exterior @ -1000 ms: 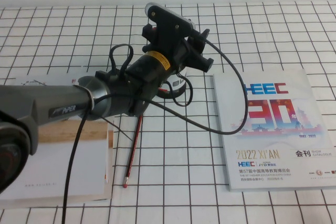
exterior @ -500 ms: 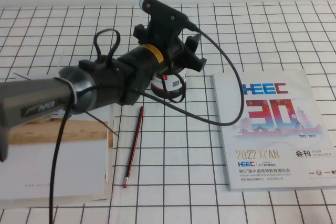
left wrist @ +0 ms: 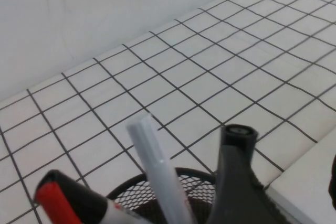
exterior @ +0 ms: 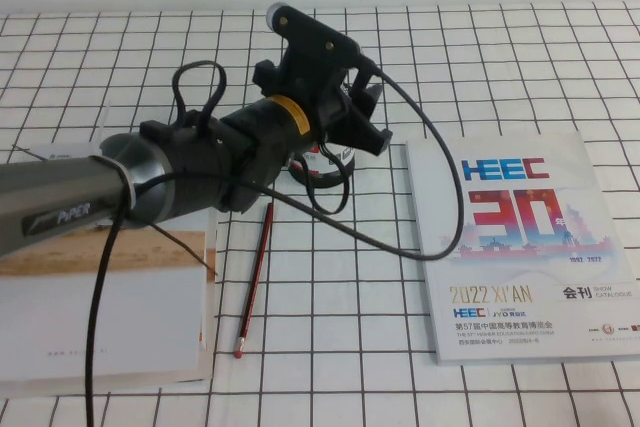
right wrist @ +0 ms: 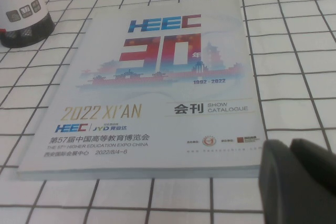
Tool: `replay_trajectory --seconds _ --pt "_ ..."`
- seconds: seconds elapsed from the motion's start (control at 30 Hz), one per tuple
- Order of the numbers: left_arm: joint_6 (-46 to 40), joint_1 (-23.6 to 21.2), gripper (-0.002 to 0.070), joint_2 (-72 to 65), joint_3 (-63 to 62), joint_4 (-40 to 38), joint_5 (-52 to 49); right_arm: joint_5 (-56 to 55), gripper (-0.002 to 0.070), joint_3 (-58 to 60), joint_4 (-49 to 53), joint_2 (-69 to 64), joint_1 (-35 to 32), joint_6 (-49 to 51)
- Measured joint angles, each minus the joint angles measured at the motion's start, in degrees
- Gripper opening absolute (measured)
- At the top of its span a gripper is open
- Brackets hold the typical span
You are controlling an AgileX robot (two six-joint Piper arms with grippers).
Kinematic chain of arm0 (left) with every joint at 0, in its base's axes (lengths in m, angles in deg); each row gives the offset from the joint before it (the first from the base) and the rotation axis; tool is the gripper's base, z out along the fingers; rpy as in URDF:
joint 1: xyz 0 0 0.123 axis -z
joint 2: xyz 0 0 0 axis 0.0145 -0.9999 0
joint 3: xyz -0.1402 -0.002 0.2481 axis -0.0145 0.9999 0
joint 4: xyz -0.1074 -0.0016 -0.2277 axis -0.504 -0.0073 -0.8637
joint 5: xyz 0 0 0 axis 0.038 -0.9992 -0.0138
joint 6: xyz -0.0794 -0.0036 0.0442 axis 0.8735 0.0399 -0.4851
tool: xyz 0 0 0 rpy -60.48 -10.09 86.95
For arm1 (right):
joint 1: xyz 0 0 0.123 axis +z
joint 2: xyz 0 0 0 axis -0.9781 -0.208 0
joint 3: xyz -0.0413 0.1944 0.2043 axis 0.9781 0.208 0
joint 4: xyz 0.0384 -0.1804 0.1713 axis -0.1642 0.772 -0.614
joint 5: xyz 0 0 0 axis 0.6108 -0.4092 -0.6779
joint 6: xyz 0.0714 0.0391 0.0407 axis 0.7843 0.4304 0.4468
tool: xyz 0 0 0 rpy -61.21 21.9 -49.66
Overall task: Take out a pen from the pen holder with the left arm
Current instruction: 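Take a marker out of the pen holder and lay it on the table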
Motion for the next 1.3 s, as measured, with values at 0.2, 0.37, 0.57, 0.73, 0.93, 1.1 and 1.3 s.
replay_trajectory --seconds 0.2,0.37,0.57,0.73,0.93,1.1,1.3 --pt "0.19 0.81 0.0328 0.00 0.96 2.98 1.82 0.00 -0.0015 0.00 0.00 0.00 0.00 0.00" --pt "0.28 0.81 0.0328 -0.48 0.96 3.14 2.69 0.00 -0.0015 0.00 0.00 0.00 0.00 0.00" --pt "0.28 0.81 0.0328 -1.43 0.96 3.24 5.94 0.00 -0.0015 0.00 0.00 0.00 0.00 0.00" --pt "0.03 0.44 0.0328 -1.63 0.96 1.50 7.09 0.00 -0.0015 0.00 0.00 0.00 0.00 0.00" --pt "-0.07 -0.02 0.0328 -3.13 -0.18 0.21 8.43 0.00 -0.0015 0.00 0.00 0.00 0.00 0.00" --pt "-0.07 -0.02 0.0328 -4.93 -3.52 0.09 5.25 0.00 -0.0015 0.00 0.00 0.00 0.00 0.00" --pt "-0.07 -0.24 0.0328 -6.42 -5.37 -0.01 2.83 0.00 -0.0015 0.00 0.00 0.00 0.00 0.00"
